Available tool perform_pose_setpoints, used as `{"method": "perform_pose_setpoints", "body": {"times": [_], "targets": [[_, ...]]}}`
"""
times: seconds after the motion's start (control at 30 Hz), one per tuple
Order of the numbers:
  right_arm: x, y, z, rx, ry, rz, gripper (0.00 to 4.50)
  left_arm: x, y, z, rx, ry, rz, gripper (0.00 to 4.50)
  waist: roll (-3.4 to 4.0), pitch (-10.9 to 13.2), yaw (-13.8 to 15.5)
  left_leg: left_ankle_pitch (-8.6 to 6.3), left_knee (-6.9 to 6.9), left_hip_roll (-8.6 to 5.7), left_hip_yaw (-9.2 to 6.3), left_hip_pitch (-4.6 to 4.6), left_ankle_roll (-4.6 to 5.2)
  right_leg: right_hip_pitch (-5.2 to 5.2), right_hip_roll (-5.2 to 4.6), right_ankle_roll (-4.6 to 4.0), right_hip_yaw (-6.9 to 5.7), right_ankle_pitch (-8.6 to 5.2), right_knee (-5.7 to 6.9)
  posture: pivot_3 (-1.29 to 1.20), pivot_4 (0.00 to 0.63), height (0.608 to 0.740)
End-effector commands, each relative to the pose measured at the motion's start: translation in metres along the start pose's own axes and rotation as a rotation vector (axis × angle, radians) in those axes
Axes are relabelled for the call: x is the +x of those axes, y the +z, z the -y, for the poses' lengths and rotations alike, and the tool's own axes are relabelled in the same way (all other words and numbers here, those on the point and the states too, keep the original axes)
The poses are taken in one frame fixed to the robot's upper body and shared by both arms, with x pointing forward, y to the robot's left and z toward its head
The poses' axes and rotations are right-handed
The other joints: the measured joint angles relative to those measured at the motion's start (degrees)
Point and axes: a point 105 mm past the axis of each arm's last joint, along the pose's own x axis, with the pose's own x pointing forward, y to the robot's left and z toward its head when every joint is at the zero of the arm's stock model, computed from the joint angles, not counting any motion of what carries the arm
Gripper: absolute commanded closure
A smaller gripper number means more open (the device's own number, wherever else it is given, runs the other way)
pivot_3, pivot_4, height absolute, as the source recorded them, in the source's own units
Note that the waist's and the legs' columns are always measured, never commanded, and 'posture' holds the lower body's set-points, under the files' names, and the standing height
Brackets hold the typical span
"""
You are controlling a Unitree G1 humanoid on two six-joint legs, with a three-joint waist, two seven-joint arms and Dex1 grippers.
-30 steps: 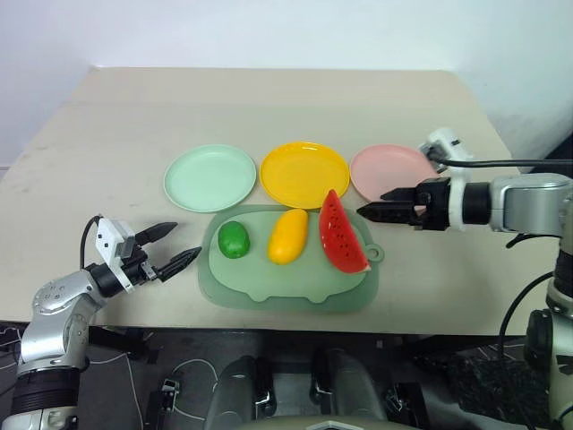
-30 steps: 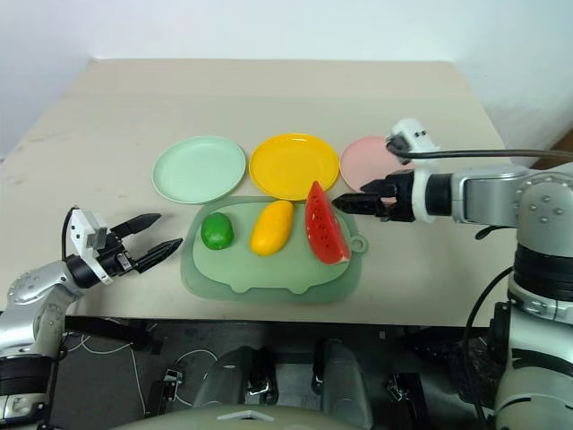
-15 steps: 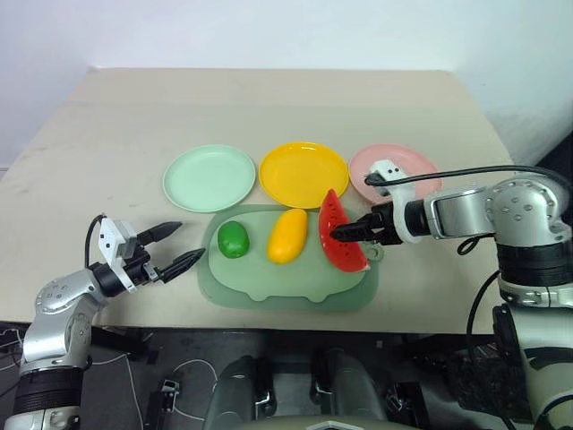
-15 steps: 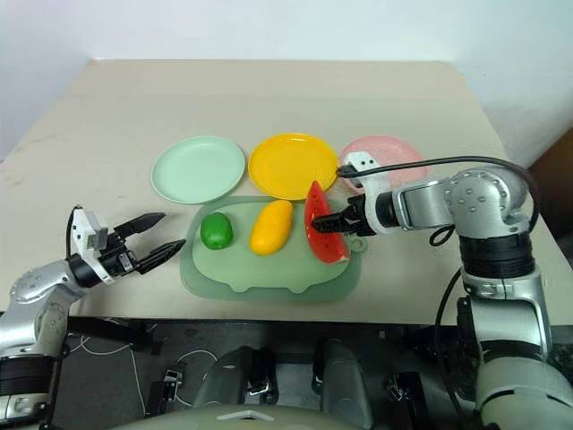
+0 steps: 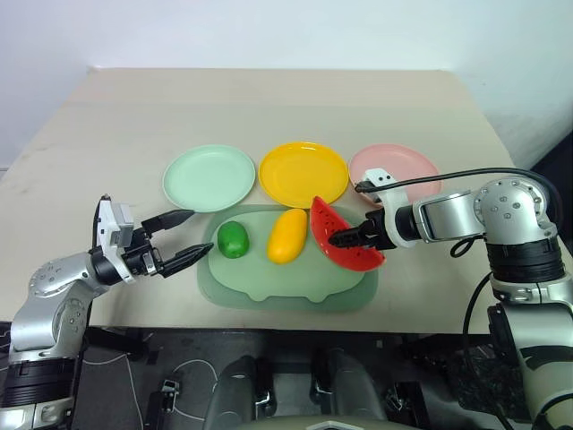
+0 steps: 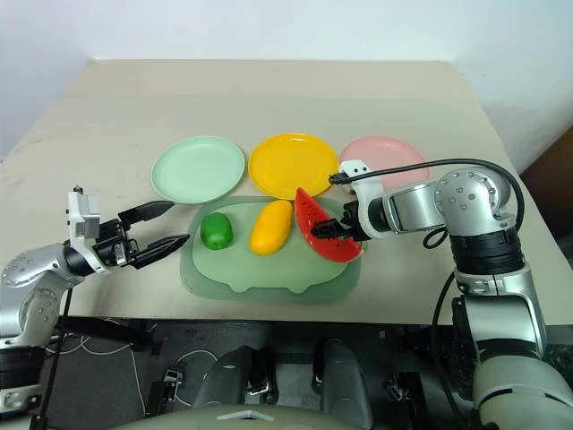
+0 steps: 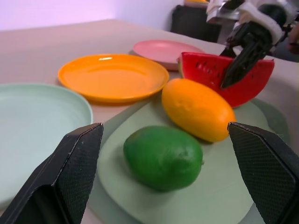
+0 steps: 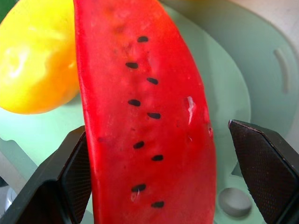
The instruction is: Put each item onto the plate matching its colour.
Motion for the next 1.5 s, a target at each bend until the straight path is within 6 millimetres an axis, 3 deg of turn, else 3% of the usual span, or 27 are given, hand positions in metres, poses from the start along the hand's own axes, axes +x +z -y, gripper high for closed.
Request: {"method": "perform_pose_setpoints", "body": {"times": [0.03, 0.13, 0.27, 0.3, 0.33, 0.43, 0.63, 0.87, 0.93, 1.17, 1.33, 1.5], "targets": [[-0.005, 0.006, -0.002, -0.018, -0.006, 0.013, 0.00, 0.005, 0.013, 0.005, 0.048, -0.046, 0.006, 0.01, 0.00, 0.0, 0.0, 0.00, 0.00, 0.00, 0.00, 0.00, 0.00, 0.00, 0.00, 0.00, 0.00, 0.00, 0.00, 0.00, 0.150, 0.696], [-0.005, 0.005, -0.001, -0.029, -0.021, 0.006, 0.00, 0.006, 0.013, 0.005, 0.053, -0.045, 0.001, 0.01, 0.00, 0.0, 0.0, 0.00, 0.00, 0.00, 0.00, 0.00, 0.00, 0.00, 0.00, 0.00, 0.00, 0.00, 0.00, 0.00, 0.150, 0.696], [-0.004, 0.005, 0.002, -0.043, -0.048, -0.003, 0.87, 0.008, 0.014, 0.004, 0.057, -0.047, -0.002, 0.00, 0.00, 0.0, 0.0, 0.00, 0.00, 0.00, 0.01, 0.01, 0.00, 0.00, 0.01, 0.00, 0.01, 0.00, 0.00, 0.00, 0.150, 0.696], [-0.004, 0.004, 0.003, -0.041, -0.050, -0.007, 0.87, 0.009, 0.014, 0.003, 0.061, -0.045, -0.004, 0.00, 0.00, 0.0, 0.0, 0.00, 0.00, 0.00, 0.00, 0.01, 0.00, 0.00, 0.01, 0.00, 0.01, 0.00, 0.00, 0.00, 0.150, 0.696], [-0.005, 0.004, 0.003, -0.039, -0.049, -0.009, 1.26, 0.010, 0.015, 0.003, 0.062, -0.044, -0.003, 0.00, 0.00, 0.0, 0.1, 0.00, 0.00, 0.00, 0.01, 0.02, 0.00, 0.01, 0.01, 0.00, 0.01, 0.00, 0.00, 0.00, 0.150, 0.696], [-0.007, 0.004, 0.003, -0.039, -0.037, -0.007, 1.62, 0.011, 0.018, 0.004, 0.052, -0.046, 0.006, 0.00, 0.00, 0.0, 0.1, 0.00, 0.00, 0.00, 0.00, 0.02, 0.00, 0.02, 0.00, 0.00, 0.01, 0.00, -0.01, 0.00, 0.150, 0.696], [-0.040, 0.025, 0.005, -0.028, 0.008, 0.117, 1.65, 0.016, 0.023, 0.006, 0.046, -0.054, 0.000, 0.00, 0.01, 0.0, 0.1, 0.00, 0.00, 0.00, 0.00, 0.00, 0.00, 0.00, 0.01, 0.01, 0.02, 0.00, -0.01, 0.00, 0.150, 0.696], [-0.070, 0.054, 0.033, -0.057, -0.158, 0.271, 1.65, 0.024, 0.025, 0.011, 0.051, -0.065, -0.009, 0.00, 0.01, 0.0, 0.1, 0.00, 0.00, 0.00, 0.00, 0.01, 0.00, 0.01, 0.02, 0.01, 0.02, -0.01, -0.02, 0.00, 0.150, 0.696], [-0.066, 0.061, 0.041, -0.041, -0.166, 0.284, 1.65, 0.027, 0.027, 0.011, 0.044, -0.064, 0.001, 0.00, 0.01, 0.0, 0.1, 0.00, 0.00, 0.00, 0.01, 0.01, 0.00, 0.01, 0.01, 0.10, 0.02, -0.06, -0.02, 0.00, 0.150, 0.696], [-0.042, 0.086, 0.098, -0.020, -0.306, 0.324, 1.65, 0.034, 0.033, 0.013, 0.035, -0.074, 0.023, 0.00, 0.01, 0.0, -0.1, 0.02, 0.00, 0.00, 0.09, 0.03, -0.01, -0.02, 0.06, 0.09, 0.05, -0.04, 0.02, 0.00, 0.150, 0.696], [-0.025, 0.080, 0.129, 0.013, -0.371, 0.265, 1.65, 0.030, 0.031, 0.017, 0.027, -0.070, 0.015, 0.00, 0.02, 0.0, -0.3, 0.06, 0.00, 0.02, 0.14, 0.03, -0.03, -0.06, 0.11, 0.06, 0.06, -0.01, 0.12, 0.00, 0.150, 0.696], [-0.019, 0.075, 0.139, 0.027, -0.384, 0.243, 1.65, 0.023, 0.027, 0.019, 0.030, -0.064, -0.017, 0.00, 0.02, 0.0, -0.6, 0.07, 0.02, 0.02, 0.14, 0.06, -0.06, -0.04, 0.09, 0.07, 0.07, -0.02, 0.15, 0.00, 0.150, 0.696]]}}
